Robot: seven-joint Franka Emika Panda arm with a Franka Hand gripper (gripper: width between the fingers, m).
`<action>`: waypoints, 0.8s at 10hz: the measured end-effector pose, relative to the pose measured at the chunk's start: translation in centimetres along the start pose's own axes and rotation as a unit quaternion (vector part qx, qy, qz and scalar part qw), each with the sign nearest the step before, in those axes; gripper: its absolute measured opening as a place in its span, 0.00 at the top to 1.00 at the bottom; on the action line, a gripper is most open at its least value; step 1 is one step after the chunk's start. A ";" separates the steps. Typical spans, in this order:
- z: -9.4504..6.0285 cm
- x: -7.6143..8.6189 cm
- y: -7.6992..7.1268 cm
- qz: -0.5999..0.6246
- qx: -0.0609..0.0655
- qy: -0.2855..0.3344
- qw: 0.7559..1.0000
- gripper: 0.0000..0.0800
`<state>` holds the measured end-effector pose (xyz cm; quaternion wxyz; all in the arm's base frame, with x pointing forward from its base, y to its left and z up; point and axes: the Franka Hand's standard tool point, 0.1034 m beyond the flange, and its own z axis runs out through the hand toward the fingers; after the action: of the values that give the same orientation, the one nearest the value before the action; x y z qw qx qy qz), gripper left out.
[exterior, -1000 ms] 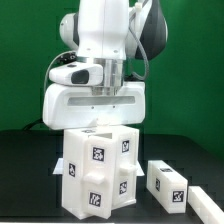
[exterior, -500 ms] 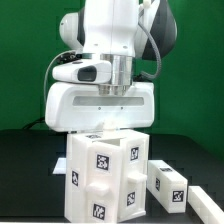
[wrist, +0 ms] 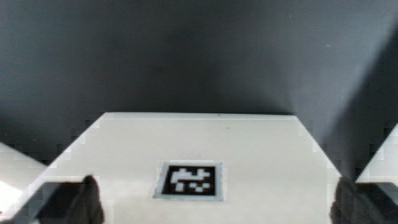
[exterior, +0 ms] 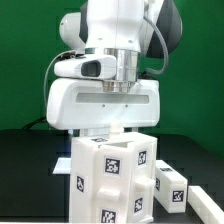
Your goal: Assemble cabinet
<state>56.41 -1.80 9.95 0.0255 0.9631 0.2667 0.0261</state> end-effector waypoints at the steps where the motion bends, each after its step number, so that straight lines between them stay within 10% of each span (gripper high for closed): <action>1: 0.0 -0.1 -0.2 -0.002 0.002 -0.005 1.000 0.19; 5: -0.9 -4.9 -4.1 0.035 0.049 -0.093 0.994 0.19; 8: -1.4 -4.9 -6.6 0.086 0.064 -0.109 0.988 0.19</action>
Offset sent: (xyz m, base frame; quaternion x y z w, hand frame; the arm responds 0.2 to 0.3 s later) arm -0.0754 -0.0096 0.0145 -0.0071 -0.1391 0.0591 0.9885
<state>48.79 1.39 10.80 -0.0099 0.9792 0.1792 -0.0945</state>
